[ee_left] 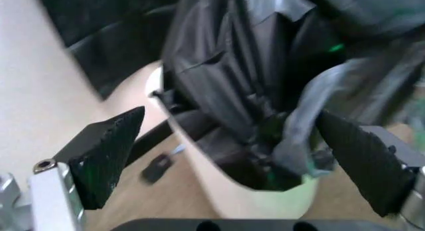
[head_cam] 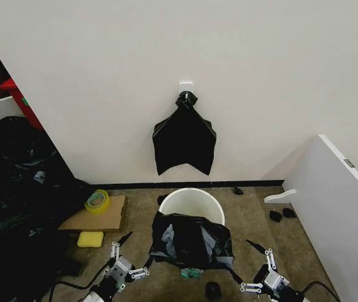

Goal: Place the garbage bag over the trash bin.

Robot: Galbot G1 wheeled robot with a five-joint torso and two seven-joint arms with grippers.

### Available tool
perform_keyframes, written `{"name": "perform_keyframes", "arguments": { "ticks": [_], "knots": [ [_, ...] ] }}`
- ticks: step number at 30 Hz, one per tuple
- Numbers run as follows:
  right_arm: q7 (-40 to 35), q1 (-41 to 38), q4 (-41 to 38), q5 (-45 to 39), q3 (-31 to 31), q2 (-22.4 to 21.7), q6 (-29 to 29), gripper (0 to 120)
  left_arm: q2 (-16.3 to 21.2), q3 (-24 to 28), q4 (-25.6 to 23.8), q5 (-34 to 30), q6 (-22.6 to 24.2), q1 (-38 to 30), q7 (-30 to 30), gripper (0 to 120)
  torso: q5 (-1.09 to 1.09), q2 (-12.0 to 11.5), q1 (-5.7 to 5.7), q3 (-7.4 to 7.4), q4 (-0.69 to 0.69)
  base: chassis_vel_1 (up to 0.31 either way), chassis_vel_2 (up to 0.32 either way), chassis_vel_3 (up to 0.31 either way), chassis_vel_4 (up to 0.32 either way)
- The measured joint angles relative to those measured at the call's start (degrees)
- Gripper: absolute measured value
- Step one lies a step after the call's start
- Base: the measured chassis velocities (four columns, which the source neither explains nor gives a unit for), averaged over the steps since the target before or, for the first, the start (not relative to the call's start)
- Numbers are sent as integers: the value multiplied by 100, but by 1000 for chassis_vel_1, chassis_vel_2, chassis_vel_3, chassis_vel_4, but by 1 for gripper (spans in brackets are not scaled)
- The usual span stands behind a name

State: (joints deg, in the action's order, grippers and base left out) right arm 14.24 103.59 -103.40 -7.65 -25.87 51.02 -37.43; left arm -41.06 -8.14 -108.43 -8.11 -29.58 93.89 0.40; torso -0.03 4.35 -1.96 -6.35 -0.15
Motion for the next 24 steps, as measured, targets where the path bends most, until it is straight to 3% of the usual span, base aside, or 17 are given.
{"name": "perform_keyframes", "arguments": {
  "ticks": [1, 2, 5, 7, 9, 15, 24],
  "knots": [
    [-71, -2, 15, 0, 26, 11, 19, 100, -42, -16, 181, -153, -233, -75, 379, 100, 0, 0, 0, 0, 0, 0, 0, 0, 0],
    [-71, -2, 15, 0, 26, 11, 19, 100, -42, -16, 181, -153, -233, -75, 379, 100, 0, 0, 0, 0, 0, 0, 0, 0, 0],
    [-305, -44, 72, -1, 172, 55, 84, 100, -183, -198, 899, -828, -922, -431, 2109, 100, -2, 0, 0, 0, 1, 0, 0, 0, 0],
    [-330, -55, 77, -6, 203, 62, 93, 100, -204, -245, 996, -922, -985, -493, 2338, 100, -1, 0, -1, 0, 1, 0, 0, 0, 0],
    [-400, -99, 74, -47, 328, 83, 124, 100, -296, -464, 1428, -1382, -1243, -810, 3318, 100, 1, 0, -1, 0, 1, 0, 0, 0, 0],
    [-304, -124, 14, -232, 460, 66, 71, 100, -369, -651, 1758, -1617, -1399, -1116, 3689, 100, 1, 0, -1, 0, 0, 0, 0, 0, 0],
    [884, -342, 489, -617, 178, 4, -400, 100, -511, -615, 1743, -1688, -1460, -1112, 3657, 100, -1, 0, -1, 0, 1, 0, 0, 0, 0]
  ]
}}
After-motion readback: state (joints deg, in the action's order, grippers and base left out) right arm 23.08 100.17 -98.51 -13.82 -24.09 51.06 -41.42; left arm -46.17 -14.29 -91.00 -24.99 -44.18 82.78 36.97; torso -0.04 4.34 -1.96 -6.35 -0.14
